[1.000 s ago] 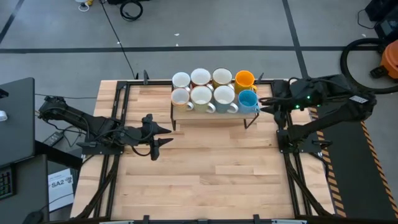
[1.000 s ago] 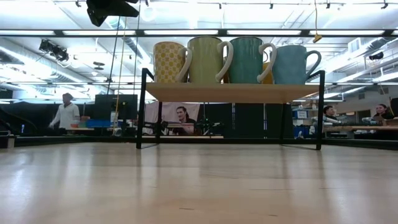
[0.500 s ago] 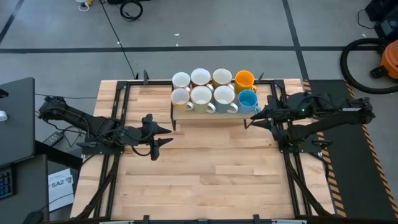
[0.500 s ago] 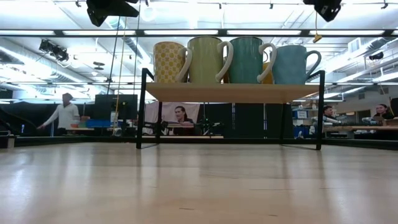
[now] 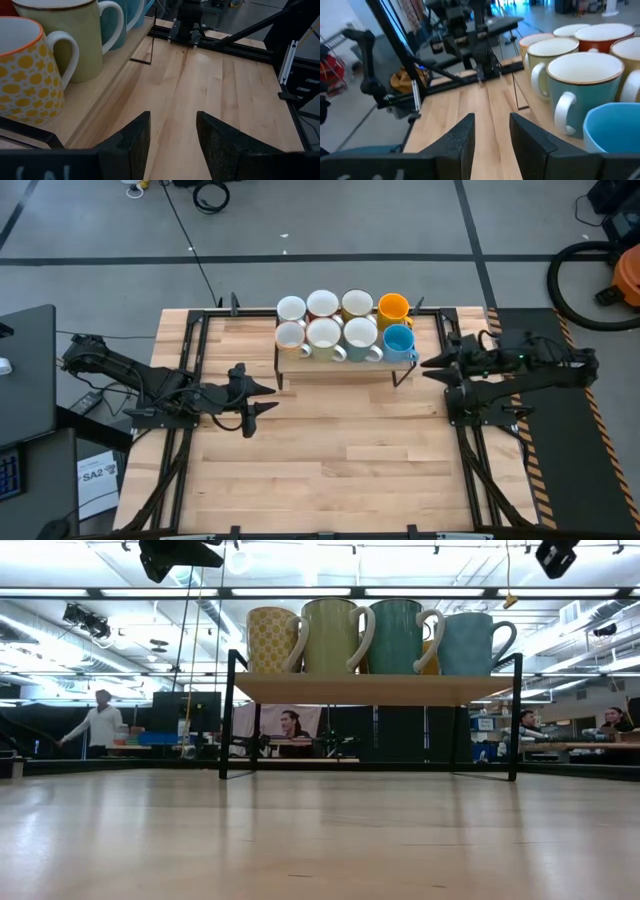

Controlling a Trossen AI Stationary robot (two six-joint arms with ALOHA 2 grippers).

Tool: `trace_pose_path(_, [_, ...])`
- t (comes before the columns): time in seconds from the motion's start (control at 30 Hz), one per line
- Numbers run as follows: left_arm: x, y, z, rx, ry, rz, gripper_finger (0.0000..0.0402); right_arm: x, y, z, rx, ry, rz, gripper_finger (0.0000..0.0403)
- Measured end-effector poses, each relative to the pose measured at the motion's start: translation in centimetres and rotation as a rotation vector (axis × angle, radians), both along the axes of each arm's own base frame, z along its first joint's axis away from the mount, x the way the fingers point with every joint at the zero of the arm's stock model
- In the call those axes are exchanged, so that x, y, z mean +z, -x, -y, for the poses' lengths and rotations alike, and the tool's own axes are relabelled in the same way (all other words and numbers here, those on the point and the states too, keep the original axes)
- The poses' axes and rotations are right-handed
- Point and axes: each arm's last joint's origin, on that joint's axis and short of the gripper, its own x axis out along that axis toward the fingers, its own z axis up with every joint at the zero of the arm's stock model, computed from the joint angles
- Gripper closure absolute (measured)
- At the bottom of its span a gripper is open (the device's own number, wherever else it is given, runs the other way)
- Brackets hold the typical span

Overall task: Place coffee mugs
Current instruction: Return to Home Position

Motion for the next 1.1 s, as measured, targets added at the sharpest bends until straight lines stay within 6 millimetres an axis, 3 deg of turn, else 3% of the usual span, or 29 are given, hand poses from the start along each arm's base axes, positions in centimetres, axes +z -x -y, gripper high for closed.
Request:
trace_pose_path(0.27, [0.0, 0.0, 0.0, 0.0, 0.0, 0.0, 0.0235, -1.6, 2.4, 0.2, -0.002, -0.021, 0.091, 0.0275])
trace_pose_path(0.53, [0.0, 0.0, 0.0, 0.0, 0.001, 0.0, 0.0235, -4.0, 3.1, 0.3, -0.002, -0.045, 0.169, 0.0275])
trace_pose_path(1.1, [0.0, 0.0, 0.0, 0.001, 0.001, 0.001, 0.0235, -8.3, 0.9, 0.1, 0.001, -0.031, 0.268, 0.0275])
